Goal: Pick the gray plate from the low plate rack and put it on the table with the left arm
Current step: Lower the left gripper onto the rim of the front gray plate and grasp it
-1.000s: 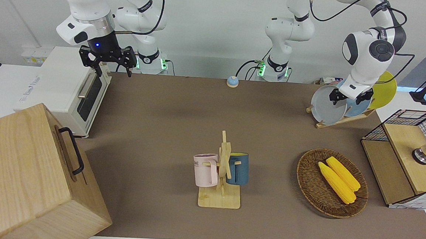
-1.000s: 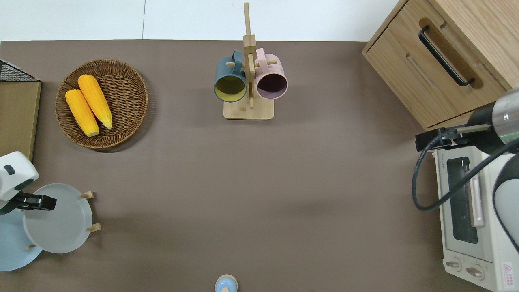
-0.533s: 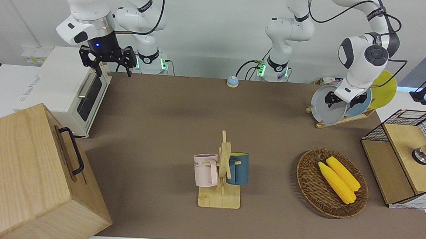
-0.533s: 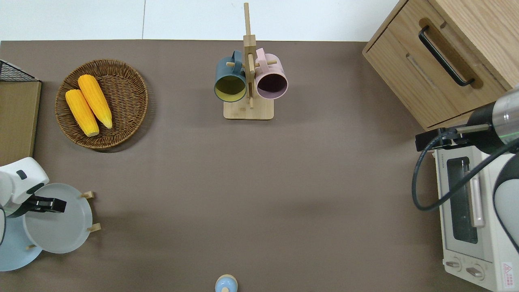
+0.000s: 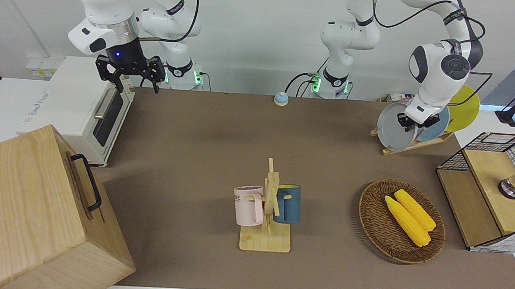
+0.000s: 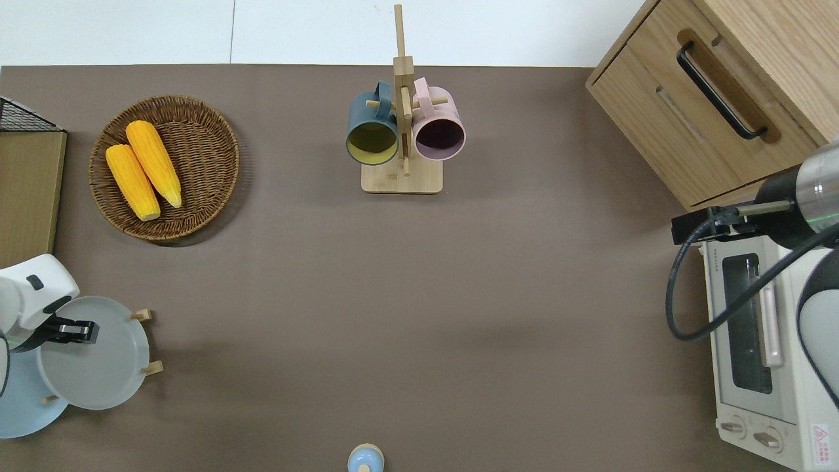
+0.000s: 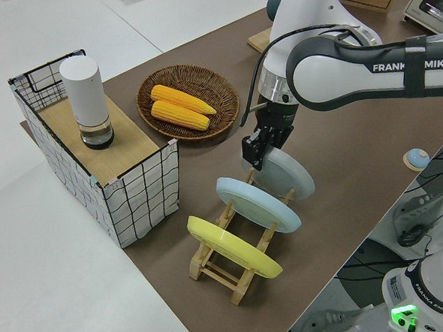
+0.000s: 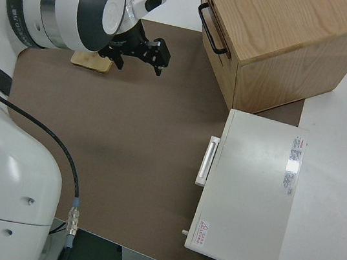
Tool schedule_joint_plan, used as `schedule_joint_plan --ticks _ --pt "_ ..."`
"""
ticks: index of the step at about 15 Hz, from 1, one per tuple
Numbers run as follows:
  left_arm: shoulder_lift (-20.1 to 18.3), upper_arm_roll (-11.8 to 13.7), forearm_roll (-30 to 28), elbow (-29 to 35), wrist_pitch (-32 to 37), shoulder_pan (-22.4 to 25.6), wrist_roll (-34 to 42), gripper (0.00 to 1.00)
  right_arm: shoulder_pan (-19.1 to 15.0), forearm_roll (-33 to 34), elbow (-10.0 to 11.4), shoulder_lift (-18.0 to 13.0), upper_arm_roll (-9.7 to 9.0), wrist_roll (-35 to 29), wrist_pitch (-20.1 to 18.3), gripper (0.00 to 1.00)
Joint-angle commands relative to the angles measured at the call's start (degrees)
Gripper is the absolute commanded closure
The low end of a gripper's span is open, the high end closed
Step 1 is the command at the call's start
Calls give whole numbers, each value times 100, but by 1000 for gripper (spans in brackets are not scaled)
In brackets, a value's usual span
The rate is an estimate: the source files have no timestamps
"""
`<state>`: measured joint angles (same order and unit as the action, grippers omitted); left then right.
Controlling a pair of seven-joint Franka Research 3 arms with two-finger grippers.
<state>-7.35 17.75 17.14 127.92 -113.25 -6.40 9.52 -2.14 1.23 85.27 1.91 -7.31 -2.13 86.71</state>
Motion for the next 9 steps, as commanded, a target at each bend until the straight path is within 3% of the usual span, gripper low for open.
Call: schedule_joint_plan --ticks 1,9 --pt "-30 62 8 84 -110 -19 32 1000 -129 18 -115 55 -121 -77 -93 17" --pt "-30 54 8 -30 31 -36 32 1000 -129 18 -115 55 -121 -77 -93 17"
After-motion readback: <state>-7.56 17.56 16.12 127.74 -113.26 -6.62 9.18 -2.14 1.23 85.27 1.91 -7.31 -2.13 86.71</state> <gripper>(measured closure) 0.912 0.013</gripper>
